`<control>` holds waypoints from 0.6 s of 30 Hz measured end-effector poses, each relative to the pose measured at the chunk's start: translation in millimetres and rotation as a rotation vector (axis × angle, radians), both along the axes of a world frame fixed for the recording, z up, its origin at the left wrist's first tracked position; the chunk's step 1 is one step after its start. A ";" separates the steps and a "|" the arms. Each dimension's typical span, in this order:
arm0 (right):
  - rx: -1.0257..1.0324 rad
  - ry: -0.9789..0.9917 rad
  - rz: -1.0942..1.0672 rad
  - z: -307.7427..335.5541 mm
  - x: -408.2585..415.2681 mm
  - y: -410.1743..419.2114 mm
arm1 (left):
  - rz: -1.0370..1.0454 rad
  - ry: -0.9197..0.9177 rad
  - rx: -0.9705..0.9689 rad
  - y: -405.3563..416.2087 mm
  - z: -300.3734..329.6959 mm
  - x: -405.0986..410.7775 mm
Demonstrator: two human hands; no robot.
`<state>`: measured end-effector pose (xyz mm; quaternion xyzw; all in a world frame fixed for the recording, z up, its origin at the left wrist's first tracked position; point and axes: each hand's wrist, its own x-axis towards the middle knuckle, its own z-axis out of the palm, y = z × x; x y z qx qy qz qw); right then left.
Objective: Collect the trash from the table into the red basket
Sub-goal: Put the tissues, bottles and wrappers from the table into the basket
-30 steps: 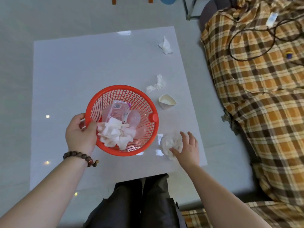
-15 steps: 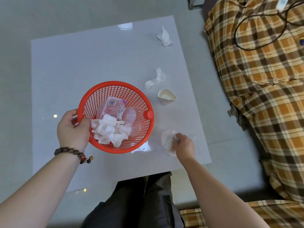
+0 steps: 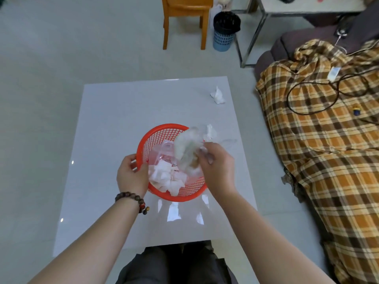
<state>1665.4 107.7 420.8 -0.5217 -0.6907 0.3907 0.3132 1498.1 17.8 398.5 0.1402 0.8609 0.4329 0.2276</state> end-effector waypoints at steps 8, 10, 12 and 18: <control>-0.096 -0.483 0.466 -36.9 -38.9 -0.4 | -0.077 -0.058 0.030 5.8 8.5 13.5; -0.101 -0.492 0.470 -37.1 -39.5 1.4 | -0.069 -0.033 0.020 6.3 8.1 11.5; -0.091 -0.391 0.458 -35.3 -36.0 2.2 | -0.044 -0.011 0.000 6.6 7.8 6.4; 0.064 -0.134 0.154 -53.4 10.9 31.0 | 0.086 0.059 0.003 0.6 1.1 -17.1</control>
